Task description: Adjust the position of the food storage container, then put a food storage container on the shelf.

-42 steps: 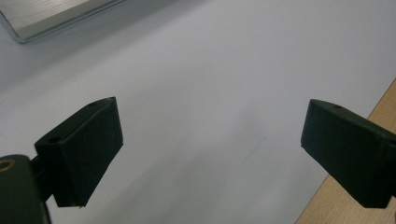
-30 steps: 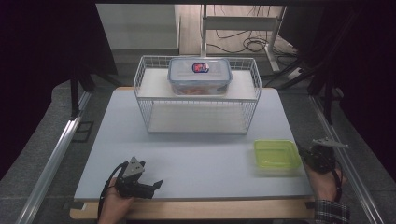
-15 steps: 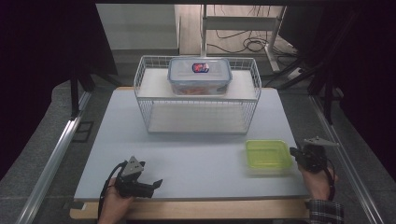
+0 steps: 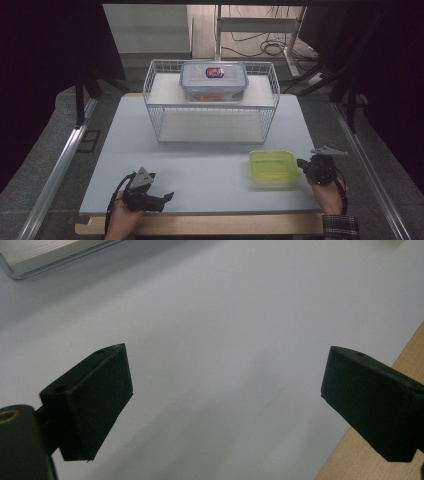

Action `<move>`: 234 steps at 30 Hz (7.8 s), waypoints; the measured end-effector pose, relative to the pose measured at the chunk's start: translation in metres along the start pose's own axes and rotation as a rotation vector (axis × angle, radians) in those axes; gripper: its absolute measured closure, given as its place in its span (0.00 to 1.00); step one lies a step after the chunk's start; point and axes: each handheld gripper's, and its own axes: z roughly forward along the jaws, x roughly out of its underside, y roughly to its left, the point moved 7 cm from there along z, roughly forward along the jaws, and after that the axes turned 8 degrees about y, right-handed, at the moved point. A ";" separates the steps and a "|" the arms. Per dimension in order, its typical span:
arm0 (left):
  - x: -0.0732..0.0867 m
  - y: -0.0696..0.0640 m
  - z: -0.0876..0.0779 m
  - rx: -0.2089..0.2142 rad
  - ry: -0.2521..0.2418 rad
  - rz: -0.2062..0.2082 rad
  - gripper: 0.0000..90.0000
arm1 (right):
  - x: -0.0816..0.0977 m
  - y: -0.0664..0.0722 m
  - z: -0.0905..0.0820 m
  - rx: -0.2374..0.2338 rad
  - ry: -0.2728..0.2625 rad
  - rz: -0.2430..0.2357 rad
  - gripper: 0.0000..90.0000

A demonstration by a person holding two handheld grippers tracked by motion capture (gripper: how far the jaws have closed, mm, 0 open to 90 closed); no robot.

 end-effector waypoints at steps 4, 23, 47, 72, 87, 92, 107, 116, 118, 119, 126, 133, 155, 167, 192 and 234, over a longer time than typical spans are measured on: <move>0.000 0.000 0.000 0.000 -0.001 0.002 0.07 | -0.001 0.010 0.002 -0.016 0.008 0.002 0.99; -0.001 -0.001 0.000 -0.002 0.000 0.008 0.07 | -0.006 0.058 0.012 -0.074 0.045 -0.076 0.99; -0.003 -0.002 0.000 0.000 -0.007 0.008 0.07 | -0.016 0.121 0.030 -0.148 0.047 -0.184 0.98; -0.004 0.001 -0.003 -0.007 -0.021 -0.010 0.06 | -0.022 0.157 0.033 -0.193 0.016 -0.250 0.83; -0.003 0.001 -0.002 -0.003 -0.021 -0.010 0.06 | -0.020 0.139 0.024 -0.226 0.015 -0.226 0.41; -0.003 0.001 -0.002 -0.005 -0.019 -0.006 0.06 | -0.020 0.138 0.019 -0.258 0.008 -0.198 0.37; -0.003 0.001 -0.002 -0.010 -0.017 -0.006 0.06 | -0.026 0.156 0.018 -0.470 -0.014 -0.033 0.51; -0.004 0.001 -0.001 -0.009 -0.014 -0.002 0.06 | -0.027 0.160 0.039 -0.557 0.069 0.098 0.63; -0.004 0.001 -0.001 -0.008 -0.014 -0.001 0.06 | -0.028 0.161 0.043 -0.575 0.087 0.125 0.65; -0.003 0.000 -0.001 -0.008 -0.013 0.000 0.06 | -0.029 0.161 0.045 -0.587 0.092 0.130 0.65; -0.003 0.001 -0.001 -0.006 -0.015 0.001 0.06 | -0.030 0.166 0.055 -0.655 0.171 0.222 0.81; -0.004 0.001 -0.002 -0.007 -0.020 -0.005 0.06 | -0.033 0.173 0.053 -0.734 0.214 0.268 0.89; -0.004 0.004 -0.003 -0.009 -0.025 -0.014 0.06 | -0.070 0.157 0.009 -0.776 0.084 0.273 0.89; -0.004 0.004 -0.003 -0.009 -0.024 -0.014 0.06 | -0.095 0.152 -0.012 -0.778 0.035 0.264 0.89; -0.004 0.005 -0.002 -0.007 -0.029 -0.017 0.06 | -0.163 0.137 -0.067 -0.793 -0.084 0.277 0.89; -0.004 0.004 -0.003 0.004 -0.037 -0.022 0.06 | -0.273 0.139 -0.095 -0.690 -0.230 0.302 0.89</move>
